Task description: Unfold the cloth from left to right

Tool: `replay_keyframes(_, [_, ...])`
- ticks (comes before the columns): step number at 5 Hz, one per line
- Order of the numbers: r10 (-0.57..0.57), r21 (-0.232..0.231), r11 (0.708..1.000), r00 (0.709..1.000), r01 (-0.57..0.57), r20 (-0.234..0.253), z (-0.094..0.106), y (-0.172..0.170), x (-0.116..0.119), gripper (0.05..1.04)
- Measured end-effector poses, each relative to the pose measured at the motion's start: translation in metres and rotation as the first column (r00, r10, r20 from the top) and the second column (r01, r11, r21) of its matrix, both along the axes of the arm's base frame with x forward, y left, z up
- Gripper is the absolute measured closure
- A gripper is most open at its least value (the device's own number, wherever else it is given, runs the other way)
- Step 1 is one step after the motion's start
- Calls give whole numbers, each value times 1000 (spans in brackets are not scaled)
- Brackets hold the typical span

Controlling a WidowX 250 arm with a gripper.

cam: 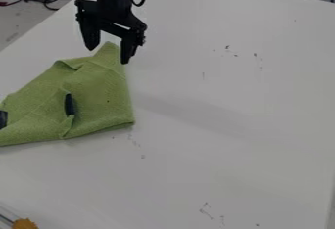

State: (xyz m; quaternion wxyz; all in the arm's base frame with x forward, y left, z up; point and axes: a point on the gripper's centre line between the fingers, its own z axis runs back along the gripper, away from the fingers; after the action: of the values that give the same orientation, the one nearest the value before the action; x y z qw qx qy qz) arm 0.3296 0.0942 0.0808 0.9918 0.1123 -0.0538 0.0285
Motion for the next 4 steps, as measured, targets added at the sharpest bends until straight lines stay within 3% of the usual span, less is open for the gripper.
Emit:
replay_keyframes(1, [6, -8, 1000, 1000, -6, -30, -11, -1, -4, 84])
replay_keyframes(2, [107, -29, 994, 993, -108, -50, -26, 12, -29, 84])
replay_keyframes(4, [292, -80, 953, 956, -293, -27, -41, 35, -71, 84])
